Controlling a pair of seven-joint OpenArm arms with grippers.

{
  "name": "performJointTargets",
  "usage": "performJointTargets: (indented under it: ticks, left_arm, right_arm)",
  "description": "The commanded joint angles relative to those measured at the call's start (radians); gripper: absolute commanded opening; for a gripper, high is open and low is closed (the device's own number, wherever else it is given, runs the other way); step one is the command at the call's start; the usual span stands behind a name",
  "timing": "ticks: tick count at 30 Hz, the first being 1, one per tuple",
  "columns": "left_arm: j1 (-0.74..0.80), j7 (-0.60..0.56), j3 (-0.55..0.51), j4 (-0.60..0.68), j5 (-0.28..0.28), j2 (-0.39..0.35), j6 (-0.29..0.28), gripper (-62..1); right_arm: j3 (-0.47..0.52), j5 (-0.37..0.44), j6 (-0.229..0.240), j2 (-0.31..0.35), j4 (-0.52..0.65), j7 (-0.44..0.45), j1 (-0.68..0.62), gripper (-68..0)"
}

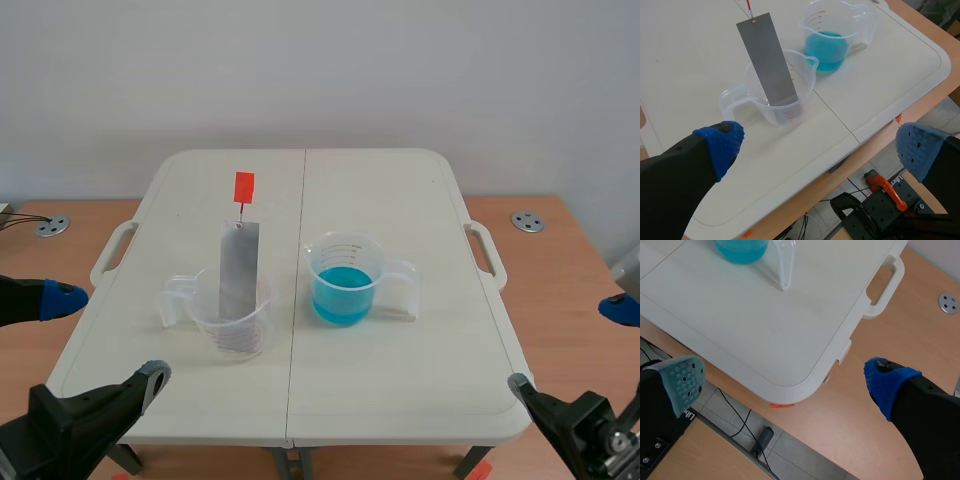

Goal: Hold the metal plate by the orange handle, dip it into the blue solution, take it out and point at it, then put the plate back in the beaker on the left.
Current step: 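Lift the metal plate out of the left beaker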

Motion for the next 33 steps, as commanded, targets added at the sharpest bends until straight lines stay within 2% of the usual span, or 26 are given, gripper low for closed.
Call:
performJointTargets:
  ticks: [1,23,28,33]
  left_arm:
    - [0.000,-0.014,0.003,0.011,-0.006,0.005,-0.001,1.4]
    - [0.000,-0.014,0.003,0.011,-0.006,0.005,-0.001,1.4]
    - [0.000,-0.014,0.003,0.011,-0.006,0.005,-0.001,1.4]
    - [0.000,-0.014,0.003,0.011,-0.007,0.005,-0.001,1.4]
  right_arm:
    - [0.002,0.004,-0.004,0.008,0.009,0.011,0.011,-1.2]
    - [0.002,0.007,-0.004,0.008,0.009,0.015,0.011,-1.2]
    - [0.002,0.042,-0.004,0.008,0.009,0.057,0.015,-1.2]
    - [0.001,0.089,0.002,-0.018,0.009,0.056,0.088,-1.2]
